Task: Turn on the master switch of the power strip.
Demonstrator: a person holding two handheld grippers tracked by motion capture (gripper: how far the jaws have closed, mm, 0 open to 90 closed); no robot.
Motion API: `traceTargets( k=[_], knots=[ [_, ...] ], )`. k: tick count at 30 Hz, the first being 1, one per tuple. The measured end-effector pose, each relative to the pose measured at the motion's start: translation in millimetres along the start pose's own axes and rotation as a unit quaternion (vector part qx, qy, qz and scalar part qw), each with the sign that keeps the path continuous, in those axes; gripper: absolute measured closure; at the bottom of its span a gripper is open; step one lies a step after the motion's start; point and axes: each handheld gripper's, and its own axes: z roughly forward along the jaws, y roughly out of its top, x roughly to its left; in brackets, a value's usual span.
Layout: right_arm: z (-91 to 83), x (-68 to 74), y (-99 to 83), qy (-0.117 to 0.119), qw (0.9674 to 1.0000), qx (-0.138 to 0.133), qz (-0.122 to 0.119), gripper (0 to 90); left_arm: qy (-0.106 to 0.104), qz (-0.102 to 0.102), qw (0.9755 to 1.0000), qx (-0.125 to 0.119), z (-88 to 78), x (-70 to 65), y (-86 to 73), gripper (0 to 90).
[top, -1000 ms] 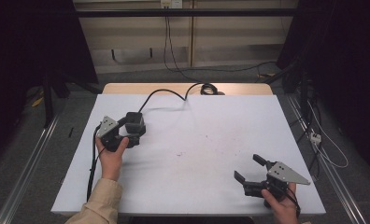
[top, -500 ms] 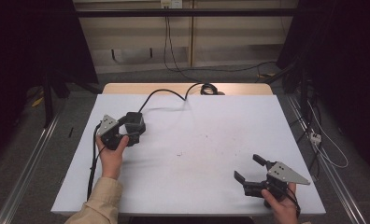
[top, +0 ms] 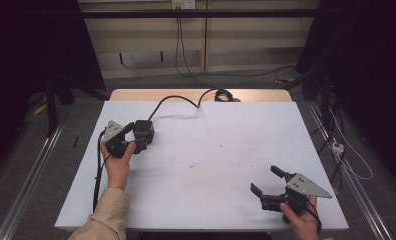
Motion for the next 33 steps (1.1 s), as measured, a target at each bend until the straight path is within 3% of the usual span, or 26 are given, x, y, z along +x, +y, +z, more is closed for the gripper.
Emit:
traceTargets(
  k=[7,12,25,33],
  knots=[
    [-0.4,-0.3,-0.2,-0.001,1.0,0.0,0.001,5.5,0.004,0.001,1.0,0.004,2.7,3.5,-0.3,25.4],
    [-0.8,-0.3,-0.1,-0.001,1.0,-0.001,0.0,5.5,0.009,-0.009,0.9999,0.004,3.4,6.8,0.7,31.5],
    [-1.4,0.0,0.0,-0.001,1.0,-0.002,-0.001,5.5,0.022,-0.004,0.9996,0.019,4.8,15.0,-1.3,41.5],
    [-1.9,-0.4,-0.3,0.0,1.0,-0.001,0.0,5.5,0.022,0.007,0.9993,0.028,5.0,19.4,-2.0,52.8]
  ],
)
